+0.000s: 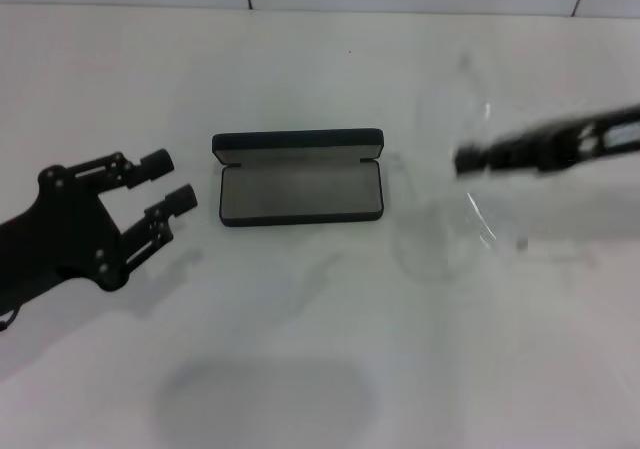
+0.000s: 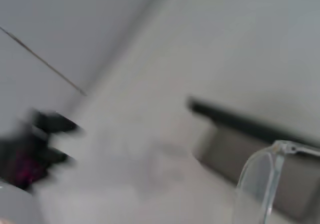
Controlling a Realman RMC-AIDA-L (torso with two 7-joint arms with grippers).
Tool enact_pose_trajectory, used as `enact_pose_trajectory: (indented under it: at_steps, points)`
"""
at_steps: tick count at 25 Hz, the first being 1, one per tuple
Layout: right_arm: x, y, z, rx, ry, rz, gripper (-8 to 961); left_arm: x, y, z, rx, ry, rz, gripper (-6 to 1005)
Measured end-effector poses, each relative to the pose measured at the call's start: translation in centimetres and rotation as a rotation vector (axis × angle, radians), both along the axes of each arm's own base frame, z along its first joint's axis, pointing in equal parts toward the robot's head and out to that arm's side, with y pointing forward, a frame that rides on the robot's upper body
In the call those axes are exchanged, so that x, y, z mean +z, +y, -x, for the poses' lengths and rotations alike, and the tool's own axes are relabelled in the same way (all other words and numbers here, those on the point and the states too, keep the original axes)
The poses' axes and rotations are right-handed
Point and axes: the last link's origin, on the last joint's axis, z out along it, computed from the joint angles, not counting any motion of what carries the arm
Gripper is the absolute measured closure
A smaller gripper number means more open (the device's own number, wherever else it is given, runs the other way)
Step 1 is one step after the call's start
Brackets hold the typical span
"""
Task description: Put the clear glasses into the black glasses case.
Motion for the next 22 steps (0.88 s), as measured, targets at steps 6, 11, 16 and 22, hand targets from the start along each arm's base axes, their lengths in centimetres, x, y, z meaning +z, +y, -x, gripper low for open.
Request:
enact_pose_trajectory:
  at_steps: [6,11,16,22]
  points:
    - [4.2,-2.8,-2.0,0.210,0.456,-0.141,850,0.1,0.8,-1.3,-0.045,-0.034,0.021,625]
    - [4.9,-3.5,-4.7,0.205,0.592,-0.175,850,0.0,2.1,-2.6,-0.072,-0.059,0.054,636]
    - [4.1,-4.4,-5.9,0.262,0.570,-0.229,850,0.0,3.3,-4.0,-0.106,-0.079,0.085,664]
    - [2.8,-4.3,-7.0,0.300,0.470,-0.291,849,0.2,4.4,-6.6,-0.151,-0.084,0.183,699]
